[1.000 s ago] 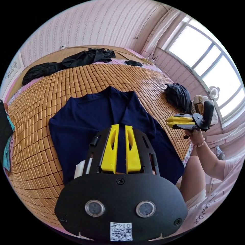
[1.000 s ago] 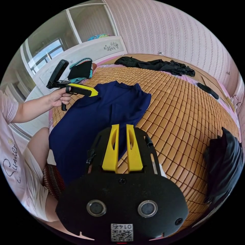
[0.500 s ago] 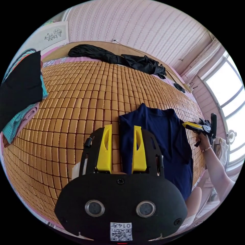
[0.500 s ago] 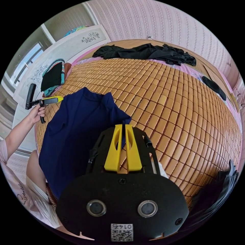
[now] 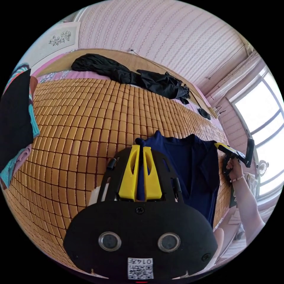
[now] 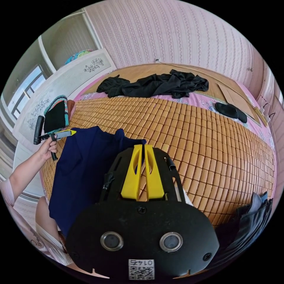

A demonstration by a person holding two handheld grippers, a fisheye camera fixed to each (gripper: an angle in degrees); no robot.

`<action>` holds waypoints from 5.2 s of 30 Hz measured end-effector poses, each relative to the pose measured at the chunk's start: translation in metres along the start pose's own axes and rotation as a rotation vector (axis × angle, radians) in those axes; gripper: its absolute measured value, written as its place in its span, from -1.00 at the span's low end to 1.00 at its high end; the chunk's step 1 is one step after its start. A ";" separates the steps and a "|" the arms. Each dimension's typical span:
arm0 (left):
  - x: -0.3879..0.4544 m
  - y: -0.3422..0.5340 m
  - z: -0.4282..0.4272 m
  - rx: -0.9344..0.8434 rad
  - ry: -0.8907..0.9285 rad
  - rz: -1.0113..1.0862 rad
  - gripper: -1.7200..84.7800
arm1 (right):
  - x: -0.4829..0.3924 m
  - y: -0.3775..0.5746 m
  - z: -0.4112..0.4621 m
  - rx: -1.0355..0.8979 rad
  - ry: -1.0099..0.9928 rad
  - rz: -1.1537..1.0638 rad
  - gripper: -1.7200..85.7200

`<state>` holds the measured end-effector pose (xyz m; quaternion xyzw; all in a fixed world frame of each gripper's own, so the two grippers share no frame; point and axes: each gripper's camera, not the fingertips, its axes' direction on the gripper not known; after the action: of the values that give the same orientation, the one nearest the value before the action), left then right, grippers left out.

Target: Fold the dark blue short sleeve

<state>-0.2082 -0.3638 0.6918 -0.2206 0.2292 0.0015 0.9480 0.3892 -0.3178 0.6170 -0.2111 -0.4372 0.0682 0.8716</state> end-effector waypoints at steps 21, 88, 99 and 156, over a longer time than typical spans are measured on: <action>0.024 0.183 -0.182 -0.023 0.182 0.377 -0.98 | -0.039 0.176 -0.099 0.105 -0.239 -0.108 -0.95; 0.143 0.561 -0.100 -0.382 0.187 0.475 -0.86 | -0.250 0.374 0.101 -0.366 -0.223 -0.541 -0.97; 0.232 0.600 -0.015 -0.415 0.116 0.650 -0.85 | -0.279 0.259 0.212 -0.414 0.086 -0.516 -0.97; 0.398 0.664 0.029 -0.139 0.315 0.903 -0.95 | 0.122 0.417 0.029 0.117 -0.694 0.680 -0.70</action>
<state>0.0912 0.2091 0.2646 -0.1596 0.4423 0.3947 0.7893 0.4680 0.1046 0.5436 -0.2576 -0.6037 0.4399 0.6129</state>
